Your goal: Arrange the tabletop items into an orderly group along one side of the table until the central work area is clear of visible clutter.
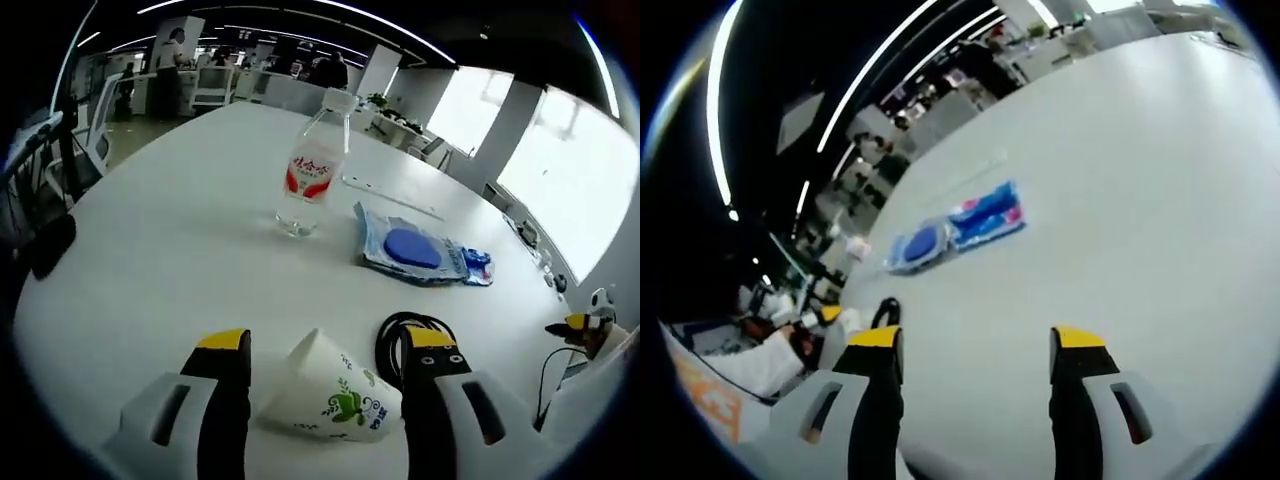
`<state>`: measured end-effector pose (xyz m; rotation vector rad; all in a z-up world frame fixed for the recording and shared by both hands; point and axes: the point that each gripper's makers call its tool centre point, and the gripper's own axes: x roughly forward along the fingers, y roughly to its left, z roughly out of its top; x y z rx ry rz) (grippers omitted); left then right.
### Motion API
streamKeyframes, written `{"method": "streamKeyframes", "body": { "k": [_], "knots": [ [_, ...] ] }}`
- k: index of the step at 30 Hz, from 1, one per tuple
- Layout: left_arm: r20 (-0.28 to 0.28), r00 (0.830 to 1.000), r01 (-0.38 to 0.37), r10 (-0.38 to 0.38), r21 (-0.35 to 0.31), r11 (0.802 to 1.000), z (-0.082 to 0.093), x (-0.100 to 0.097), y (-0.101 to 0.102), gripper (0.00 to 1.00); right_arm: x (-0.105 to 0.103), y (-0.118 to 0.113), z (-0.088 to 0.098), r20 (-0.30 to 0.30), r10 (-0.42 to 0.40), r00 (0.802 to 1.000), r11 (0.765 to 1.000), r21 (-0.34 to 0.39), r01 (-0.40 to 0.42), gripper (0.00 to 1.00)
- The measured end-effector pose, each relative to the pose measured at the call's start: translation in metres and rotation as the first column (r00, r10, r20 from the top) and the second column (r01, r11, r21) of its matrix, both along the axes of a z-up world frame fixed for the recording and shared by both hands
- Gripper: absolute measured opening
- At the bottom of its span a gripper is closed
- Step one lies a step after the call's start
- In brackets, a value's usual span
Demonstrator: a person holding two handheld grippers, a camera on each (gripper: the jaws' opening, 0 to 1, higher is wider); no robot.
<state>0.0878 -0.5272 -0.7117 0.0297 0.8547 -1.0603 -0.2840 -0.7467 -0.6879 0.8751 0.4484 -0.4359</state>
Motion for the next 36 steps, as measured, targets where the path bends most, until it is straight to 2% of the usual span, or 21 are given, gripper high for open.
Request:
{"method": "streamKeyframes", "body": {
  "k": [3,7,10,11,15,19,23,26,33,36],
  "knots": [
    [-0.042,0.999,0.01,-0.01,-0.013,1.0,-0.001,-0.007,0.001,0.5,-0.002,0.0,-0.001,0.001,-0.007,1.0,1.0,0.003,0.007,0.57],
    [-0.058,0.998,-0.01,0.01,-0.006,1.0,-0.004,-0.006,0.005,0.37,-0.006,-0.001,-0.003,-0.006,-0.017,1.0,1.0,0.01,0.017,0.55],
    [-0.054,0.999,0.0,0.003,0.048,0.999,-0.012,-0.007,0.012,0.29,-0.007,-0.002,-0.003,-0.002,-0.029,1.0,0.999,0.018,0.029,0.55],
    [-0.048,0.999,0.007,-0.004,0.048,0.999,-0.012,-0.008,0.012,0.25,-0.007,-0.002,-0.003,0.001,-0.032,0.999,0.999,0.02,0.032,0.54],
    [-0.061,0.998,0.001,-0.001,0.003,1.0,-0.006,-0.008,0.009,0.07,-0.007,-0.004,-0.002,0.002,-0.034,0.999,0.999,0.017,0.034,0.53],
    [-0.083,0.996,0.013,-0.014,-0.022,1.0,-0.001,-0.009,0.005,0.02,-0.007,-0.004,-0.002,0.001,-0.034,0.999,0.999,0.019,0.034,0.53],
    [-0.061,0.998,0.022,-0.024,-0.039,0.999,0.005,-0.001,0.003,0.01,-0.006,-0.005,-0.002,0.005,-0.038,0.999,0.999,0.018,0.038,0.52],
    [-0.027,0.999,0.031,-0.032,-0.056,0.998,0.018,0.0,-0.001,0.0,-0.005,-0.005,-0.001,0.007,-0.039,0.999,0.999,0.018,0.039,0.52],
    [0.094,0.992,0.091,-0.084,-0.072,0.993,0.046,0.01,-0.017,0.0,-0.007,-0.001,-0.002,0.004,-0.042,0.999,0.999,0.021,0.042,0.52],
    [0.169,0.977,0.141,-0.128,-0.071,0.987,0.06,0.011,-0.029,0.0,-0.008,-0.001,-0.002,0.005,-0.048,0.999,0.999,0.019,0.047,0.52]
  ]
}}
